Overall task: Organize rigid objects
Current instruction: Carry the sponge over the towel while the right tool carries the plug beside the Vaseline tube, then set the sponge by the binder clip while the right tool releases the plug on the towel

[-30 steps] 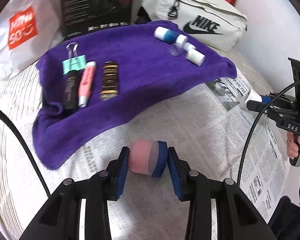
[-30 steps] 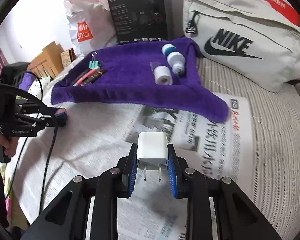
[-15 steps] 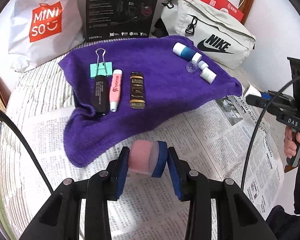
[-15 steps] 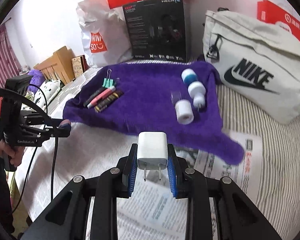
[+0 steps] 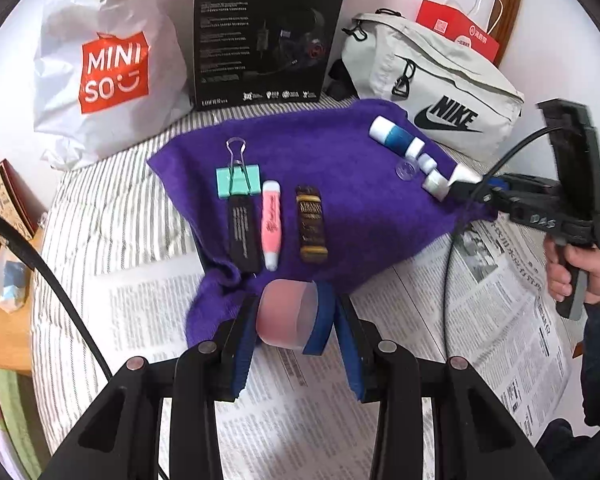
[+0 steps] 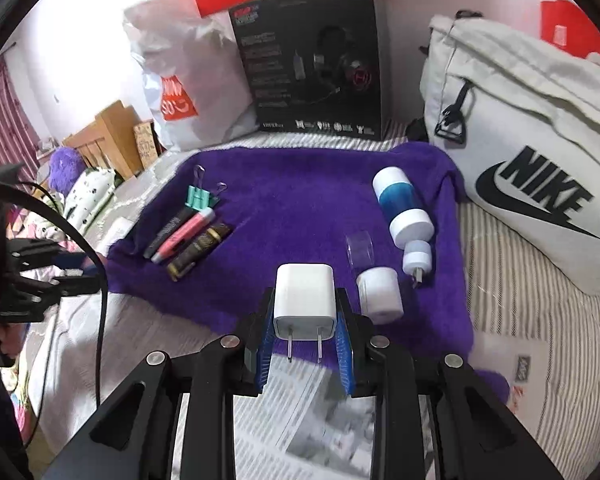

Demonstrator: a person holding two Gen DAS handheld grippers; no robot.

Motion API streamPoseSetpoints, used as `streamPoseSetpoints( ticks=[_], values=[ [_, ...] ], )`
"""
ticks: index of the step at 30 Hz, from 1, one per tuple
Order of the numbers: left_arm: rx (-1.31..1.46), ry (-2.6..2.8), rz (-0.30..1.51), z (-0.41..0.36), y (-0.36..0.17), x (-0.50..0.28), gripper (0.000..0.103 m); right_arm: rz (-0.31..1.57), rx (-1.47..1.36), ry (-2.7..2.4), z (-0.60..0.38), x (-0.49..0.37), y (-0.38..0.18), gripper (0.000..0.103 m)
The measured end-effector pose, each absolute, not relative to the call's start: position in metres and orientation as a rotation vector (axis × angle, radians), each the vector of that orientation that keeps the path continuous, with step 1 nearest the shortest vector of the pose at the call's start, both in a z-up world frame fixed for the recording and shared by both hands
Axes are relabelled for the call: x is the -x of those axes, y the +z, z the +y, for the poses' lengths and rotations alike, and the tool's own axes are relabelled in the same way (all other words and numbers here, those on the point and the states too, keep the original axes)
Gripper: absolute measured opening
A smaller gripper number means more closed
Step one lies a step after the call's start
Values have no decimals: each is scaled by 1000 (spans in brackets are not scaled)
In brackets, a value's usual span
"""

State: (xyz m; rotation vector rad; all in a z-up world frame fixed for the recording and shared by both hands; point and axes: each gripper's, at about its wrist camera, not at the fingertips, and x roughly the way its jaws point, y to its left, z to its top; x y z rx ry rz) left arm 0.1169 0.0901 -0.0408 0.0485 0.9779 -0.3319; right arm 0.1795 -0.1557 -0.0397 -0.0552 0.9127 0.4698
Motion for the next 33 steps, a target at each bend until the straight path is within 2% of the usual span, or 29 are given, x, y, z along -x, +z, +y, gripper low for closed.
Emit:
streamPoseSetpoints(
  ticks=[11, 33],
  values=[
    [-3, -362, 994, 94, -55, -151, 36, 1025, 89, 459, -142, -208, -73, 27],
    [-22, -379, 1014, 86, -59, -165, 36, 1037, 152, 488, -140, -217, -79, 30]
  ],
)
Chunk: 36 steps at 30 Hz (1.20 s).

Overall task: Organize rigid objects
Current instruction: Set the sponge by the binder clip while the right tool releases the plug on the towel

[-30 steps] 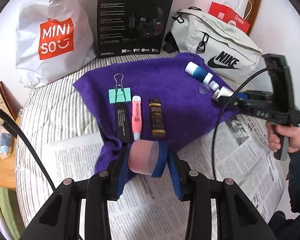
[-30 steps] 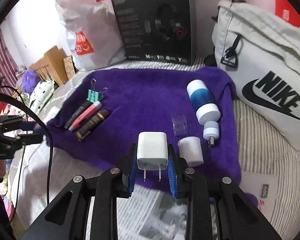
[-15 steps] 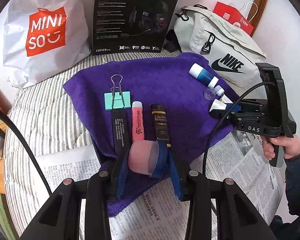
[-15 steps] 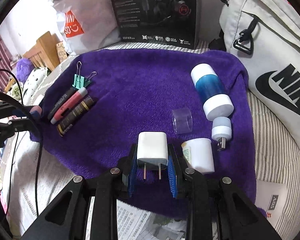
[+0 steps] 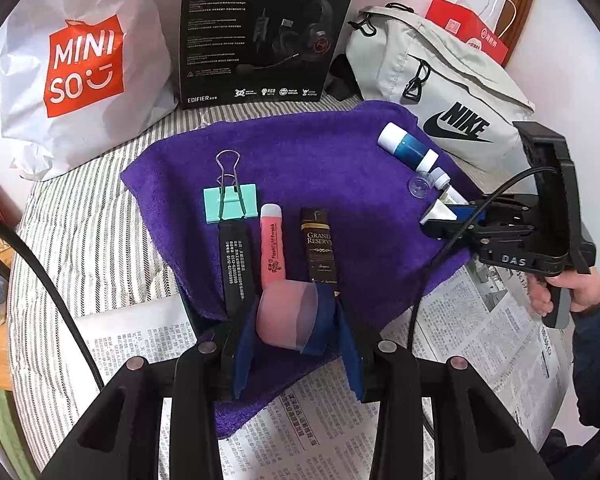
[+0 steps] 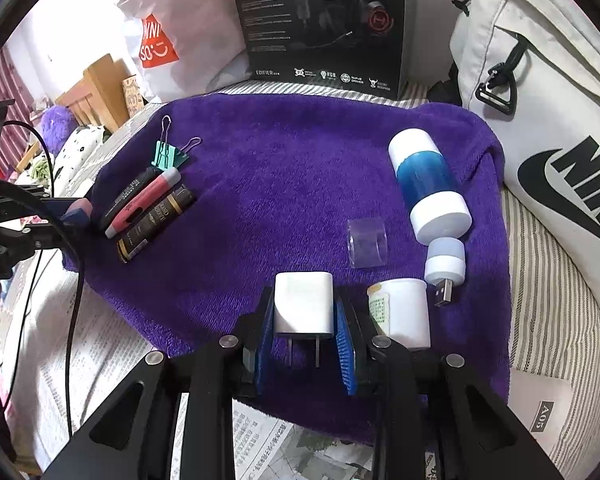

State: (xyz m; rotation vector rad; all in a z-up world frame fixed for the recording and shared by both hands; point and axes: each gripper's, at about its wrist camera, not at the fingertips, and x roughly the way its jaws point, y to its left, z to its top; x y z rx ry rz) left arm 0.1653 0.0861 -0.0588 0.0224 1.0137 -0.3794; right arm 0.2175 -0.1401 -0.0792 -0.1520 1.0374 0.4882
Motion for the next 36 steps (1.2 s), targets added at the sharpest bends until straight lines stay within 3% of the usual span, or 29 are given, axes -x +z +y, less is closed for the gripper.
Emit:
streamPoseSetpoints(
  ticks=[4, 36],
  values=[
    [-24, -369, 1018, 82, -60, -171, 36, 1038, 145, 484, -146, -215, -77, 42],
    [-84, -324, 1100, 25, -87, -282, 36, 957, 37, 482, -175, -192, -66, 45]
  ],
)
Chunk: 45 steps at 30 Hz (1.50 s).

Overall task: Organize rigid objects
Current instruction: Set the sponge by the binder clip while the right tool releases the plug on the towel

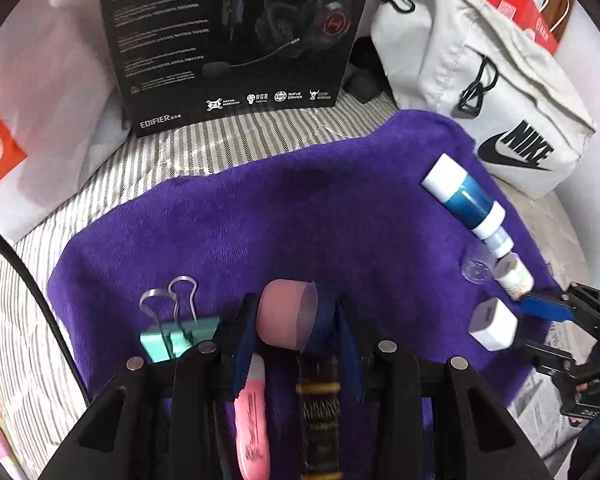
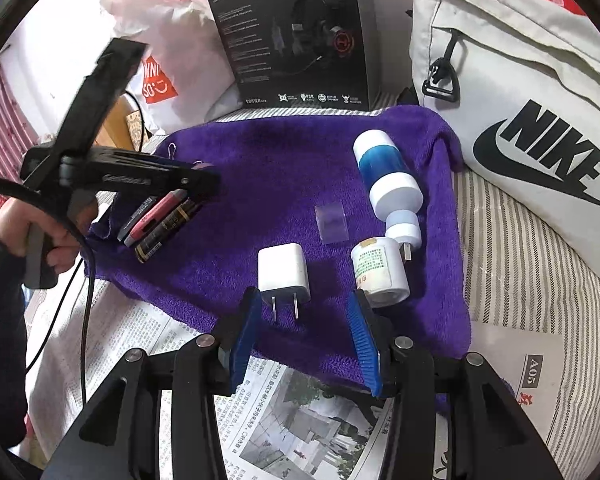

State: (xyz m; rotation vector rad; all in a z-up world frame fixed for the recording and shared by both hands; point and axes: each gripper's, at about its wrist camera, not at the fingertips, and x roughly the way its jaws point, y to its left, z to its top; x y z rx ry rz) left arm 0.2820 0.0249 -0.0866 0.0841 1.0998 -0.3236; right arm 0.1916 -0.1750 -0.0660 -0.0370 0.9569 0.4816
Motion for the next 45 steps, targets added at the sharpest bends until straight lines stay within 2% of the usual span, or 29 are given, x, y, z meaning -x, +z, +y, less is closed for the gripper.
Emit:
streamPoseSetpoints(
  ticks=[11, 13, 16, 22, 25, 27, 28, 30, 35, 43, 45],
  values=[
    [-201, -271, 1082, 10, -94, -285, 37, 927, 40, 470, -175, -186, -66, 45],
    [-185, -261, 1084, 11, -94, -285, 40, 931, 40, 472, -175, -187, -66, 45],
    [-176, -252, 1097, 8, -94, -279, 57, 938, 38, 472, -175, -187, -66, 45],
    [-214, -254, 1104, -3, -87, -262, 59, 962, 29, 455, -174, -190, -65, 46],
    [-247, -231, 1089, -4, -78, -250, 64, 967, 40, 429, -173, -190, -64, 57],
    [-257, -221, 1074, -1, -70, -240, 67, 969, 38, 416, -175, -190, -64, 58],
    [-258, -221, 1068, 1, -66, -234, 74, 970, 32, 419, -176, -189, -63, 59],
    [-264, -205, 1055, 7, -61, -222, 80, 970, 35, 412, -177, -188, -63, 61],
    [-238, -169, 1063, 26, -59, -193, 80, 974, 48, 380, -176, -187, -61, 63],
    [-168, -101, 1073, 36, -71, -174, 91, 979, 74, 327, -172, -185, -60, 74],
    [-152, -72, 1065, 38, -72, -173, 98, 980, 71, 318, -171, -184, -60, 80]
  ],
)
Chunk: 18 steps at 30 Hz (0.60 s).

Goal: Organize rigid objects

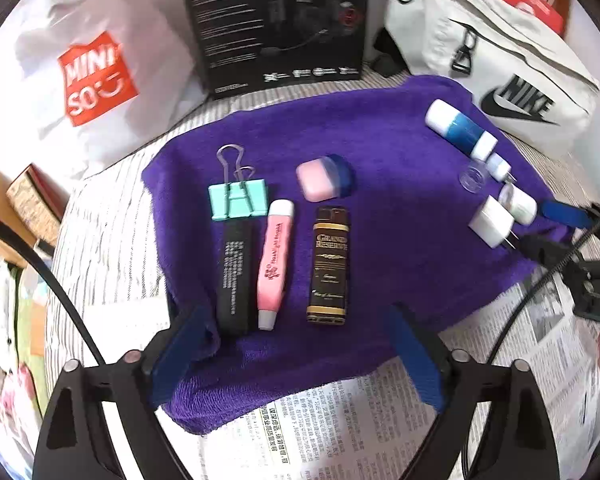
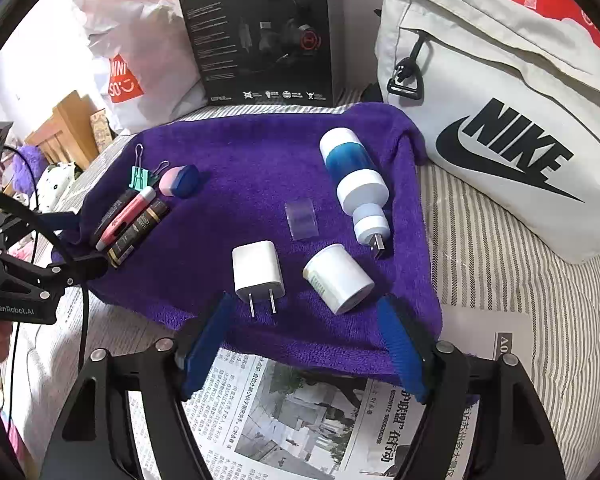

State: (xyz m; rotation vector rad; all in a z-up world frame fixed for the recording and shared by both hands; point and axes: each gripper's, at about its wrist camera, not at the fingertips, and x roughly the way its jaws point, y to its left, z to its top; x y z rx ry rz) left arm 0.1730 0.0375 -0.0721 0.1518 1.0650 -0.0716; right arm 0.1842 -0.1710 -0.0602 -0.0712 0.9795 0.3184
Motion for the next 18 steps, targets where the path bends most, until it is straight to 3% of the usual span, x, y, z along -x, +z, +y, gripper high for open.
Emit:
streamPoseSetpoints(
  ticks=[3, 4, 10, 18],
  values=[
    [-81, -24, 1050, 43, -76, -169, 99, 989, 58, 332, -165, -184, -60, 100],
    [-44, -13, 1042, 47, -77, -167, 99, 990, 57, 356, -161, -183, -60, 103],
    [42, 1, 1013, 52, -78, -153, 99, 986, 162, 305, -142, -171, -63, 103],
    [5, -4, 1000, 43, -58, -118, 99, 969, 56, 271, -159, -147, -30, 103]
  ],
)
